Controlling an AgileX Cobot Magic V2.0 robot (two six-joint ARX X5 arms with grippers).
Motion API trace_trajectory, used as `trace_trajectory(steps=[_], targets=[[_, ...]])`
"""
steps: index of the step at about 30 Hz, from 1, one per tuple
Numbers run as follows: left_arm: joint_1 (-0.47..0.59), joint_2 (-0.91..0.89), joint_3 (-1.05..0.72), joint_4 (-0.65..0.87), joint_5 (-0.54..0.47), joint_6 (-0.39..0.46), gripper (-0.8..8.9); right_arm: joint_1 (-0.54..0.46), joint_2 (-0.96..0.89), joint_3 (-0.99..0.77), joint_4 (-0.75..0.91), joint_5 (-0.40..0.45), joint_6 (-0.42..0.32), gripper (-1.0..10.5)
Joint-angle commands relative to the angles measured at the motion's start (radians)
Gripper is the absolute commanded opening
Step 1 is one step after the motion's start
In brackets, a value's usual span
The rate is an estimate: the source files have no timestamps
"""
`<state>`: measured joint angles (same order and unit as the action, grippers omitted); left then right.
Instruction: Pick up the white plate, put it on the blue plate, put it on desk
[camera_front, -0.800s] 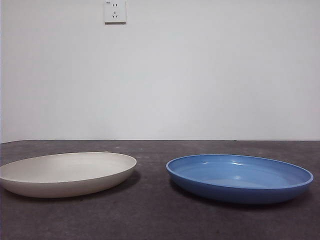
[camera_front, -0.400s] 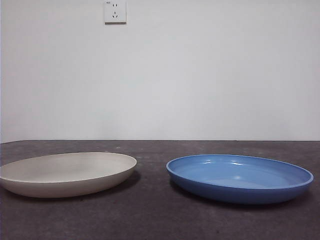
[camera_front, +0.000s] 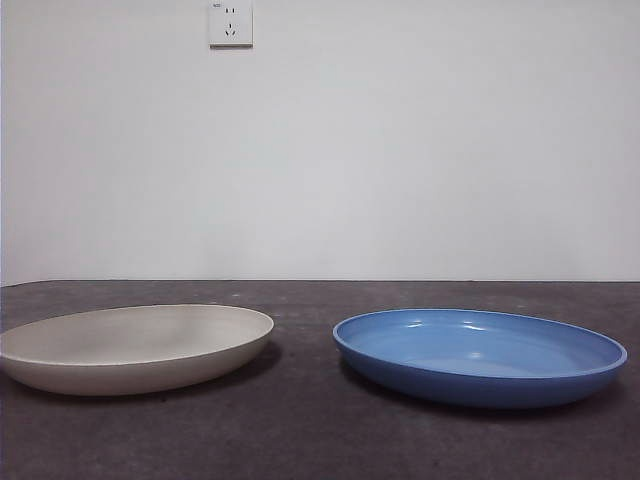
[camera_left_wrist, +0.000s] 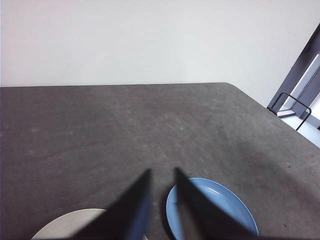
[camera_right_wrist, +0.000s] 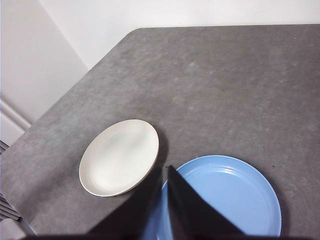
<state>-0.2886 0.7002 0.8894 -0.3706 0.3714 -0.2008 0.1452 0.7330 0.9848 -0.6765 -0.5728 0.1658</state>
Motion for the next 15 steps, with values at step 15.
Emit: trace_trajectory(steps=[15], targets=[[-0.003, 0.006, 0.023, -0.059, 0.005, -0.04, 6.26, 0.003, 0.004, 0.018, 0.006, 0.03, -0.01, 5.3]])
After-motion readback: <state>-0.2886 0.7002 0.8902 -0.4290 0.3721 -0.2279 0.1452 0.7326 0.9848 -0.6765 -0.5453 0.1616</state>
